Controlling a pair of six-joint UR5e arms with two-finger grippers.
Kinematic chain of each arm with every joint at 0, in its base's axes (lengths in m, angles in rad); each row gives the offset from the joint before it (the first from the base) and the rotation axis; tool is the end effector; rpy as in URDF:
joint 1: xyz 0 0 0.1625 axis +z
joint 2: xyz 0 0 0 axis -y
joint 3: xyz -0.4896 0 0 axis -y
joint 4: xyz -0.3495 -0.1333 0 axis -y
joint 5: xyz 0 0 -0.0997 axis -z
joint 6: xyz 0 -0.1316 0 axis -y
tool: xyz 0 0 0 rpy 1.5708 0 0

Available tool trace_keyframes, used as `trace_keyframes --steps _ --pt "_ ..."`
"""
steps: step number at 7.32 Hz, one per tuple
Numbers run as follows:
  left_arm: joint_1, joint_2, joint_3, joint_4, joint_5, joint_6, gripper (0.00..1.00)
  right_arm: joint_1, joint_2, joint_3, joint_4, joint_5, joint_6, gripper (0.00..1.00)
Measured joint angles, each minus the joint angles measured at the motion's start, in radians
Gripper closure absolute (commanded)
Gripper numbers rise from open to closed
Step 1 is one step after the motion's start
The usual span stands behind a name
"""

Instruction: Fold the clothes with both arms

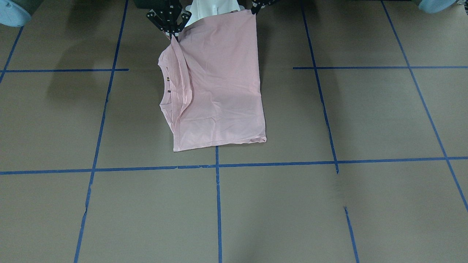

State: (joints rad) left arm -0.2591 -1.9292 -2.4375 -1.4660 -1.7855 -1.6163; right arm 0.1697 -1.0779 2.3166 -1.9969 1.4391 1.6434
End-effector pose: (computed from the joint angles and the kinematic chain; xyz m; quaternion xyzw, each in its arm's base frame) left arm 0.4074 -0.2169 0.2584 -0.0339 0.5349 -0.0715 0.8412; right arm -0.4762 -0.2344 0.2807 0.0795 -0.3910 0.1366 0.9067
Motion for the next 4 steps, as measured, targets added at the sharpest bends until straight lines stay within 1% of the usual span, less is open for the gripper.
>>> trace_keyframes --steps 1,2,4 --pt "-0.022 -0.023 0.051 0.009 0.0 0.027 1.0 0.006 0.015 -0.038 0.002 -0.002 -0.005 1.0" --pt "-0.057 -0.053 0.118 0.007 -0.001 0.067 1.0 0.029 0.027 -0.089 0.032 -0.003 -0.012 1.0" --pt "-0.153 -0.1 0.288 -0.071 -0.002 0.158 1.0 0.122 0.067 -0.27 0.187 0.002 -0.056 1.0"
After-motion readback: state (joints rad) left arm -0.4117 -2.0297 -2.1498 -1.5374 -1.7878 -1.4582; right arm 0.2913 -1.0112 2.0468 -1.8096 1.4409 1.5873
